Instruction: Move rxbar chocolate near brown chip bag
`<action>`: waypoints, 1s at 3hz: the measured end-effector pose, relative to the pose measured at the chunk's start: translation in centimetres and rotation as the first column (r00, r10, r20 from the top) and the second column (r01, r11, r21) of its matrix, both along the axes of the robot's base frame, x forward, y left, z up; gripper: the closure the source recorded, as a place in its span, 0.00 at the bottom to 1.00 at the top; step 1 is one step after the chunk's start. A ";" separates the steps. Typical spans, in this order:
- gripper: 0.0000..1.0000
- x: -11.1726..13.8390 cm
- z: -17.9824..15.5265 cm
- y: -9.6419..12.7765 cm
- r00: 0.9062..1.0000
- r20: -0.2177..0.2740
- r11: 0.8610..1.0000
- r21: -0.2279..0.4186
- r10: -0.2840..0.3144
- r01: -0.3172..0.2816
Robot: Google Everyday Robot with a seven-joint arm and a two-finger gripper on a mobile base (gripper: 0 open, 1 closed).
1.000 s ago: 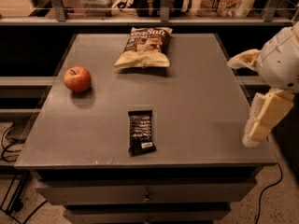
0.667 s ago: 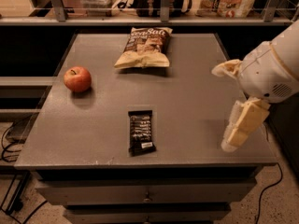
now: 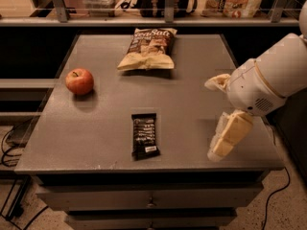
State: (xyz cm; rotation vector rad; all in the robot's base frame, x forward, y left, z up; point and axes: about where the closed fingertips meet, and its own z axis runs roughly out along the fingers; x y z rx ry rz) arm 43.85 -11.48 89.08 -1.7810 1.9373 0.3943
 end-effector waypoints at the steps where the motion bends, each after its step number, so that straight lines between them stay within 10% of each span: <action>1: 0.00 0.3 -0.6 0.6 1.000 -0.016 1.000 -0.005 -0.004 0.004; 3: 0.00 1.8 -3.6 4.0 0.997 -0.073 0.998 0.067 0.007 -0.002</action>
Offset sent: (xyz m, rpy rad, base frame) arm 0.0245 0.0338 -0.0333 0.0910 0.0623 -0.0177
